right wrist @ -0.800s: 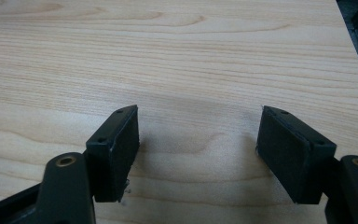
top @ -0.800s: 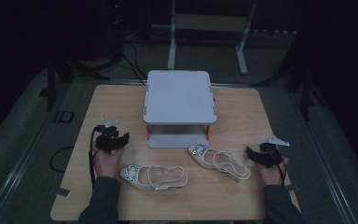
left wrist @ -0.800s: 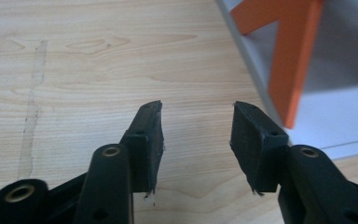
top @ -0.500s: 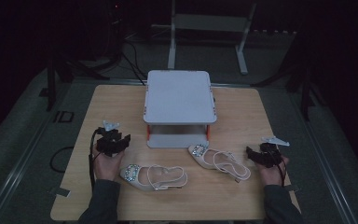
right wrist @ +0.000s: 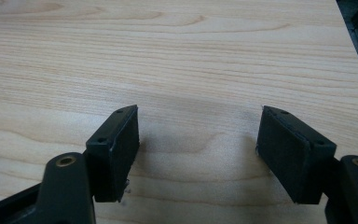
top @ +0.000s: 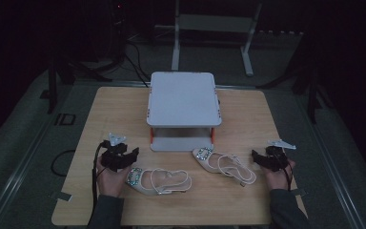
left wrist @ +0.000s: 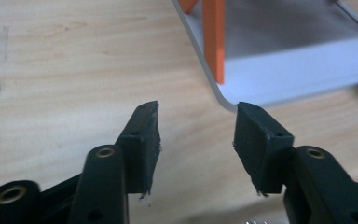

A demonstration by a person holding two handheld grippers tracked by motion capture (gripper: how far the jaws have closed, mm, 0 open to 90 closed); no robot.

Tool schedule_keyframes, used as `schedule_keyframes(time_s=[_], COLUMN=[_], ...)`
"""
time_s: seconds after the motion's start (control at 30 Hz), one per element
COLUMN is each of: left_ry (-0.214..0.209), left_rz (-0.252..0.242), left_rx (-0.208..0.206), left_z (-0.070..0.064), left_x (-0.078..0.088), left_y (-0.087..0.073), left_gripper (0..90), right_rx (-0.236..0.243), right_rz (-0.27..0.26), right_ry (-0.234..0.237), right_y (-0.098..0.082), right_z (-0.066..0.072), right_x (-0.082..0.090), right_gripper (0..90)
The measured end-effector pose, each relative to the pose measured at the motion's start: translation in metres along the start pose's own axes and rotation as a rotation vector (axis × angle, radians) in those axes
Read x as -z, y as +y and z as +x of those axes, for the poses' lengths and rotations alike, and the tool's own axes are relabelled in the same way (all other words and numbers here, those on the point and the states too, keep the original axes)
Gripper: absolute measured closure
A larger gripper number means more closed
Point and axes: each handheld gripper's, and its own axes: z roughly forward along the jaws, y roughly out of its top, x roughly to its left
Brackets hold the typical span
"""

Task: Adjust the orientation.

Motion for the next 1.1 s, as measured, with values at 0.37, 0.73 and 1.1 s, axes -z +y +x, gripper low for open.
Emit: schedule_keyframes(time_s=[0.37,0.73,1.1], left_ry=[-0.034,0.054,0.049], left_rz=[0.043,0.107,0.099], left_rx=[0.000,-0.033,-0.025], left_z=[-0.028,-0.035,-0.025], left_x=[0.012,0.012,0.006], left_y=[-0.031,-0.049,-0.044], left_gripper=[32.6,22.0,33.5], right_rx=[-0.001,-0.001,-0.001], right_rz=[0.000,0.000,0.000], right_ry=[-0.001,-0.001,-0.001], right_y=[0.000,0.000,0.000], right_z=[0.000,0.000,0.000], right_x=[0.000,0.000,0.000], right_gripper=[29.5,29.5,29.5])
